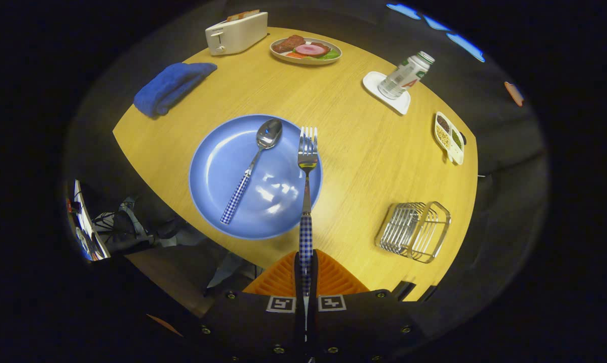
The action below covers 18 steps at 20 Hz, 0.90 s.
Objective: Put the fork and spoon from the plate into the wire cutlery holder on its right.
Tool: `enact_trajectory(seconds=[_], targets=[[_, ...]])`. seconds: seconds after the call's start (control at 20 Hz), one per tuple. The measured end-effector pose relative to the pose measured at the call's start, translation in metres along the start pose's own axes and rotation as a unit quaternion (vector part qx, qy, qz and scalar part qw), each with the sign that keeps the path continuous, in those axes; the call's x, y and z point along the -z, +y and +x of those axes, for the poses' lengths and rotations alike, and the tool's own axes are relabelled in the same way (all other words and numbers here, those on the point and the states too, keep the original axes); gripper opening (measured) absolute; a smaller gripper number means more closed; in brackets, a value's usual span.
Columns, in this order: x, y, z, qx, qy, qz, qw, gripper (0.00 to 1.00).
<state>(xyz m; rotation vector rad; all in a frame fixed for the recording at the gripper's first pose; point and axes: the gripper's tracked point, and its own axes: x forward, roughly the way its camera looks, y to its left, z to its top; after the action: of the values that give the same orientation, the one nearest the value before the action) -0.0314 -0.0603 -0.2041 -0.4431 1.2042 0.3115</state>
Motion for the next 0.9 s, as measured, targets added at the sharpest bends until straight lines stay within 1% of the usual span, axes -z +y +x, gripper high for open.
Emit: enact_trajectory(seconds=[0.35,0.55,0.75,0.9], targets=[[0.056,-0.065,-0.043,0.036,0.040,0.032,0.998,0.02],[0.088,-0.100,-0.063,0.058,0.072,0.038,0.995,0.02],[0.109,-0.133,-0.068,0.083,0.095,0.045,0.991,0.02],[0.122,-0.144,-0.062,0.078,0.139,0.029,0.987,0.02]])
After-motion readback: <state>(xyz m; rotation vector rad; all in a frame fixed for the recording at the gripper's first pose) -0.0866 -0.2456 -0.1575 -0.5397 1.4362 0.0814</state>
